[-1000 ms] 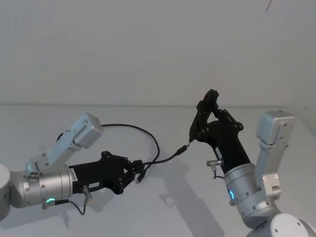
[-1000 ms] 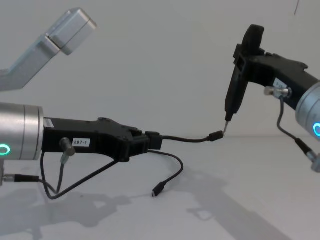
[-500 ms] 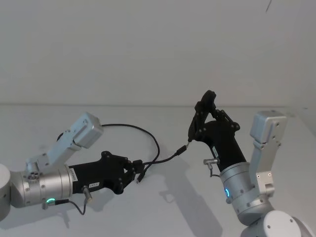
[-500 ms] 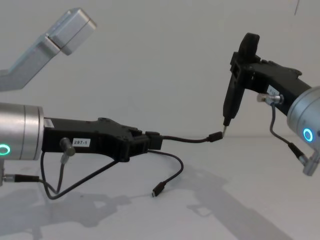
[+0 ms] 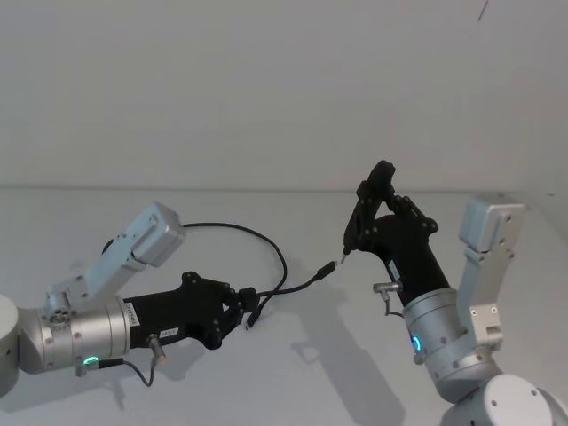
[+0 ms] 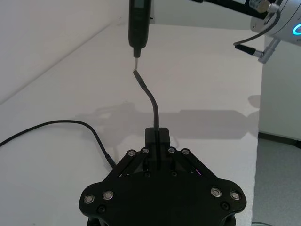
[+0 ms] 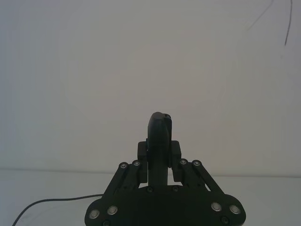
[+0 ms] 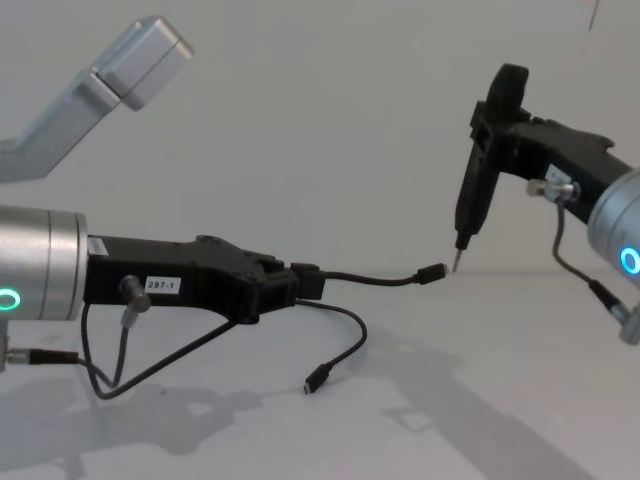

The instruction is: Pick up the data cable with the one hand.

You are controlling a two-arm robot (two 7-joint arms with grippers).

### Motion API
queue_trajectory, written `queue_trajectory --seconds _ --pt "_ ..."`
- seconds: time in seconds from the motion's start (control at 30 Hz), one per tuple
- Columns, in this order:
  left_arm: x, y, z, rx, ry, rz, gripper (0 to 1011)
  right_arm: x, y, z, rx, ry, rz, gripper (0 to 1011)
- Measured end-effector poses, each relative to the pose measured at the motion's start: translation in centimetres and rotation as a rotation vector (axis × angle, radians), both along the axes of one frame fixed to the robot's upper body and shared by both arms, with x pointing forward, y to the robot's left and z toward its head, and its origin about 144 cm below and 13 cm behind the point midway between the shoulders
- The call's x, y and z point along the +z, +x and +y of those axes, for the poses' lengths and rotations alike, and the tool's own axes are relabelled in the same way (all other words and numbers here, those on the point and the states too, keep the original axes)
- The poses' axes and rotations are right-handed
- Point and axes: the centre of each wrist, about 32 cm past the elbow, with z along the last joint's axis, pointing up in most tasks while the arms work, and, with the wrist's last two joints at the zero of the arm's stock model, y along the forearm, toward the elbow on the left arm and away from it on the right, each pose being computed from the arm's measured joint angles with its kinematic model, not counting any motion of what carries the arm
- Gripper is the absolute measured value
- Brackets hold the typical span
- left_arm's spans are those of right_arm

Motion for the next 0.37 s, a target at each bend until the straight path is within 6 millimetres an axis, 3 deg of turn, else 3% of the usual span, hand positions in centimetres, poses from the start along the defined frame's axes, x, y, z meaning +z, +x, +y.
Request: queue_trajectory --seconds 0.37 --pt "0.0 0.0 0.0 0.000 0.000 0.000 41 0.6 -0.4 -1.9 -0.002 -0.006 -0.001 279"
